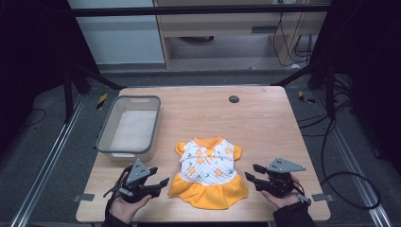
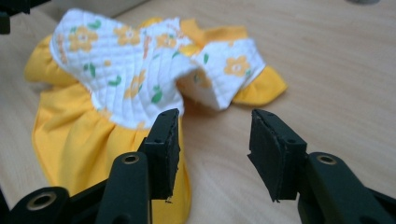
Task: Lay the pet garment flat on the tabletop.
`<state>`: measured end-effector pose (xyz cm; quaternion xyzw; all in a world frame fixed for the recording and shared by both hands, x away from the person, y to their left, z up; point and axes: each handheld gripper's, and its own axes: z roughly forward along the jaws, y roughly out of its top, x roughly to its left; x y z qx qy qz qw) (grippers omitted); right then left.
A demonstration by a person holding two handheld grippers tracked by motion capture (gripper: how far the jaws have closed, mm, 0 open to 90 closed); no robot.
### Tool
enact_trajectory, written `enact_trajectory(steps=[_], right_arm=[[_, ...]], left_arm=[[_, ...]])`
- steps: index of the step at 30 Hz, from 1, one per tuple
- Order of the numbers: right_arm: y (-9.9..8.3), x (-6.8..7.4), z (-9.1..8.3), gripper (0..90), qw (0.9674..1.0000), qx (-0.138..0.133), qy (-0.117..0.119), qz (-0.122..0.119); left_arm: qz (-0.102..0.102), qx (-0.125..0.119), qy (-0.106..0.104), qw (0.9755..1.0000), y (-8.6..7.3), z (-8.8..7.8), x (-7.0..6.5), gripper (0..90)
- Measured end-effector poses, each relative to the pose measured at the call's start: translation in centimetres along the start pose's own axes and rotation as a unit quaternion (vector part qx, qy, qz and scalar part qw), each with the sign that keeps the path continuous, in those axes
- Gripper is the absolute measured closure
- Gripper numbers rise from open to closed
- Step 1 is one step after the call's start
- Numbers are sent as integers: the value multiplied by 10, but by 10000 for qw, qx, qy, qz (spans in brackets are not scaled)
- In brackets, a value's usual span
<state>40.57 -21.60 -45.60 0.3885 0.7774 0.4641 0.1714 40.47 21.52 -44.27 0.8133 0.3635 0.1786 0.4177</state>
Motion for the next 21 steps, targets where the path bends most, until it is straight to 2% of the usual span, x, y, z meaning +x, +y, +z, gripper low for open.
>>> enact_trajectory(steps=[4, 5, 6, 8, 12, 13, 14, 15, 17, 20, 21], right_arm=[[11, -6, 5, 503, 9999, -119, -74, -23], [17, -10, 11, 508, 9998, -150, -128, 8], [17, -10, 11, 508, 9998, -150, -128, 8], [26, -18, 22, 519, 9996, -202, -170, 107], [35, -27, 40, 541, 9992, -246, -254, 211], [37, -28, 45, 544, 9991, -237, -264, 214], [38, -30, 49, 545, 9991, -226, -282, 200], [38, -30, 49, 545, 9991, -226, -282, 200], [41, -35, 63, 540, 9993, -143, -292, 195], [42, -39, 76, 547, 9992, -24, -336, 236], [42, -39, 76, 547, 9992, -24, -336, 236]], left_arm=[[-89, -149, 24, 9998, 16, 6, 10, 401], [-118, -241, 24, 9996, 26, 11, 13, 403], [-118, -241, 24, 9996, 26, 11, 13, 403], [-106, -315, 78, 9994, 43, 24, 19, 403], [-88, -224, 187, 9995, 58, 47, 26, 397], [-88, -224, 187, 9995, 58, 47, 26, 395], [-43, -120, 242, 9996, 62, 59, 27, 393], [-43, -120, 242, 9996, 62, 59, 27, 392], [-68, -41, 275, 9996, 65, 78, 31, 394], [-77, 79, 320, 9994, 64, 92, 35, 400], [-77, 79, 320, 9994, 64, 92, 35, 405]])
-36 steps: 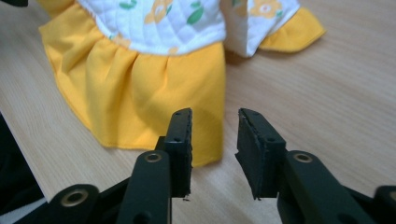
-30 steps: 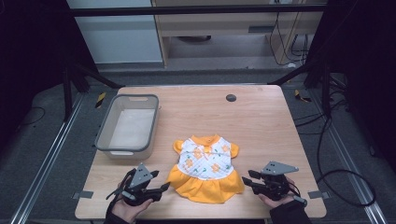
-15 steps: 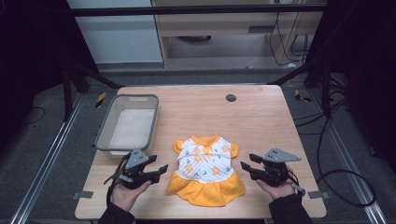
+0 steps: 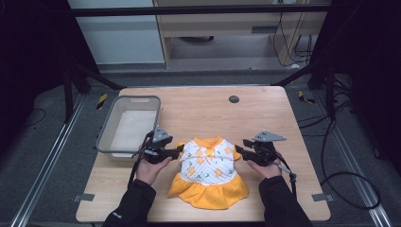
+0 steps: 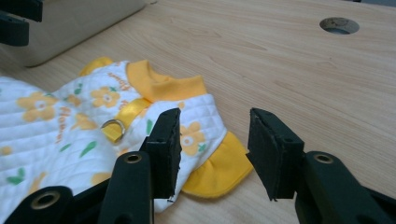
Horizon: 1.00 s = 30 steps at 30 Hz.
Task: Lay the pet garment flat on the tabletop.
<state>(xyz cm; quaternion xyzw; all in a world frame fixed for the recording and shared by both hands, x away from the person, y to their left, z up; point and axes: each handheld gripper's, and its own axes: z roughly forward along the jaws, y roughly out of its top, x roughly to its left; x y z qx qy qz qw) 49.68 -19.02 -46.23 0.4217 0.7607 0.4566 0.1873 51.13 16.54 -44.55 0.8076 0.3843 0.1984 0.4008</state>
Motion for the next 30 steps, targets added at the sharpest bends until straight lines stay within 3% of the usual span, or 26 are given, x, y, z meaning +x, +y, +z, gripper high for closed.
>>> enact_trajectory(steps=[8, 13, 14, 20, 25, 26, 30], right_arm=[[-6, -8, 35, 541, 9988, 472, -86, -24], [-13, -11, 48, 533, 9976, 681, 3, -75], [-14, -11, 49, 533, 9976, 690, 20, -89], [-16, -9, 52, 550, 9969, 772, -10, -135], [-16, -5, 53, 652, 9961, 855, 15, -239], [-15, -3, 53, 715, 9958, 878, 69, -268], [-14, -2, 54, 799, 9954, 922, 143, -211]], left_arm=[[-166, 485, -58, 9987, -12, 41, 11, 417], [-142, 551, -63, 9984, -15, 48, 9, 433], [-63, 610, -28, 9981, -16, 50, 8, 435], [-63, 642, -63, 9979, -18, 53, 8, 491], [-86, 639, -122, 9978, -21, 57, 5, 565], [-50, 612, -112, 9980, -22, 58, 2, 617], [-20, 633, -130, 9979, -21, 57, -1, 700]])
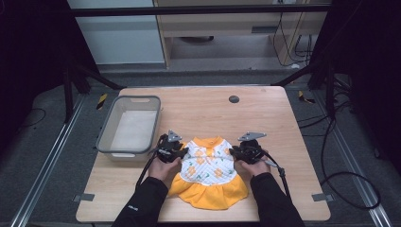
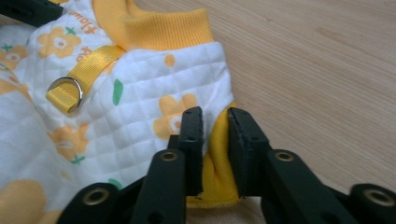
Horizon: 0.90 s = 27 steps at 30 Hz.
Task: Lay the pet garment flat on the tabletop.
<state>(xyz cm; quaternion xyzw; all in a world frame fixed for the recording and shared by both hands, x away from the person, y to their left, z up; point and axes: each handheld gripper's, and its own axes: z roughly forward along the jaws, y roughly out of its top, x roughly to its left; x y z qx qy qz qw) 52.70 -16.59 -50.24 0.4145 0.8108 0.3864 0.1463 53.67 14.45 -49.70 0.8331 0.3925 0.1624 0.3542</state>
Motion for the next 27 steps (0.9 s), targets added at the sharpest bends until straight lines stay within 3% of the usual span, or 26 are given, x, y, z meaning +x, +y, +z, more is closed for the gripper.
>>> enact_trajectory(steps=[4, 10, 12, 13, 14, 17, 21, 22, 23, 25, 26, 27], right_arm=[[1, 1, 0, 826, 10000, 13, 2, 57], [3, 2, -5, 838, 9999, -134, -25, 23], [8, 3, -13, 839, 9994, -350, 6, 32], [8, 3, -13, 839, 9994, -350, 6, 32], [14, 6, -20, 839, 9987, -512, 21, 0], [26, 9, -32, 839, 9964, -834, -4, -142], [50, 10, -45, 839, 9910, -1290, -251, -272], [50, 10, -45, 839, 9910, -1290, -251, -272], [61, 10, -47, 837, 9874, -1500, -428, -273], [65, 9, -47, 834, 9860, -1559, -524, -278], [70, 9, -46, 828, 9838, -1618, -706, -300], [76, 8, -41, 787, 9815, -1611, -990, -315]], left_arm=[[-77, -40, -21, 10000, 0, 0, -2, 815], [-111, -159, -48, 9998, -2, -6, -1, 837], [-112, -422, -43, 9990, 3, -19, -1, 838], [-112, -422, -43, 9990, 3, -19, -1, 838], [-55, -644, -15, 9979, 10, -33, -1, 838], [63, -891, 67, 9960, 22, -48, 0, 838], [103, -1187, 261, 9925, 44, -64, 3, 837], [103, -1187, 261, 9925, 44, -64, 3, 836], [83, -1256, 321, 9915, 50, -66, 6, 834], [63, -1300, 404, 9907, 60, -65, 10, 828], [35, -1322, 518, 9899, 64, -64, 11, 810], [16, -1363, 670, 9884, 68, -61, 13, 640]])
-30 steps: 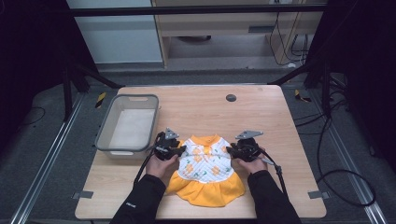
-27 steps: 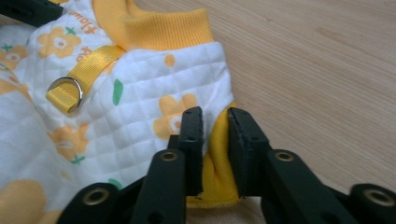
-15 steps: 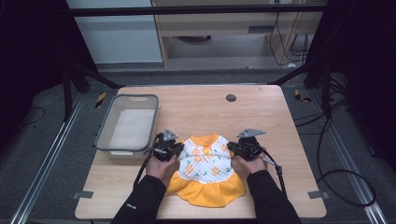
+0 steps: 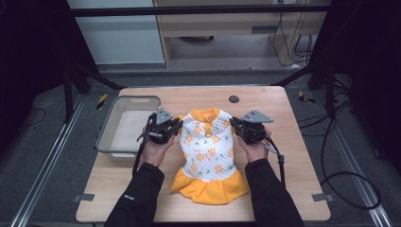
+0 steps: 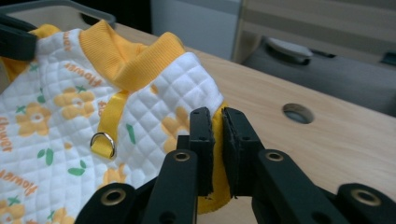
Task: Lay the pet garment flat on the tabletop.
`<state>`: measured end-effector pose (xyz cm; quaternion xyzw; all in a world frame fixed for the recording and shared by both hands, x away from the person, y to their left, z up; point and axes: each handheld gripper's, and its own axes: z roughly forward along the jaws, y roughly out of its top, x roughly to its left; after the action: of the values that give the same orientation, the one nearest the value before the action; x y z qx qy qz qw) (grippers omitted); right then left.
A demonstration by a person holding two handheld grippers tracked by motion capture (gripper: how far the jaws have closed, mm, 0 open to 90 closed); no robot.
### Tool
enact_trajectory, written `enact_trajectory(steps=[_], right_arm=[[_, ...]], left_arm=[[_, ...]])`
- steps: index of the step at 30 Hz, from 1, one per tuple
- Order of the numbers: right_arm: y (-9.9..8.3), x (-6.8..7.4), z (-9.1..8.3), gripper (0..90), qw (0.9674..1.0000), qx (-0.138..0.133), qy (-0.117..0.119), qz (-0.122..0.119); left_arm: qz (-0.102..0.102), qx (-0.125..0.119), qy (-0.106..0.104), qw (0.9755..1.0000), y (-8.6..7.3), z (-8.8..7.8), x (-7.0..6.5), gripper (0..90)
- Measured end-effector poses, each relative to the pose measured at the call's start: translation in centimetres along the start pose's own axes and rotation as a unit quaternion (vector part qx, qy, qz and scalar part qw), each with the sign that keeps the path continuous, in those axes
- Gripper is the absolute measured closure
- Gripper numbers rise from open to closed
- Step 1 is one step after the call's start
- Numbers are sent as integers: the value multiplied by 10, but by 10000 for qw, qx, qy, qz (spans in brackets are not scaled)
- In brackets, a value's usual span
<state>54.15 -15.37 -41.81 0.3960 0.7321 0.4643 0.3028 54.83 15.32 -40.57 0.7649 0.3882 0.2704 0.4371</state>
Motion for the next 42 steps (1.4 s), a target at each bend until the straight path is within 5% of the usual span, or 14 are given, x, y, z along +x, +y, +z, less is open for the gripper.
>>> enact_trajectory(steps=[1, 3, 4, 8, 17, 24, 37, 42], right_arm=[[0, 0, 3, 750, 10000, 53, -65, 19], [0, -2, 5, 714, 9998, 127, -133, 19], [-2, -4, 6, 681, 9997, 190, -138, 40], [-7, -7, -5, 631, 9997, 248, 59, 52], [-16, -3, -40, 614, 9983, 411, 419, 18], [-44, 13, -71, 619, 9947, 597, 818, 153], [-94, 33, -72, 620, 9851, 1300, 1121, 88], [-104, 37, -70, 631, 9805, 1576, 1171, 91]], left_arm=[[-190, 58, 128, 9997, 3, 5, 5, 564], [-359, 101, 142, 9992, 4, 6, 9, 490], [-611, 133, 60, 9980, 2, 4, 15, 468], [-717, 197, -20, 9972, -6, -8, 21, 458], [-427, 275, -386, 9980, -24, -47, 11, 456], [-94, 507, -716, 9961, -58, -74, -11, 500], [30, 1058, -1096, 9883, -99, -67, -32, 595], [260, 1269, -1202, 9843, -106, -62, -47, 609]])
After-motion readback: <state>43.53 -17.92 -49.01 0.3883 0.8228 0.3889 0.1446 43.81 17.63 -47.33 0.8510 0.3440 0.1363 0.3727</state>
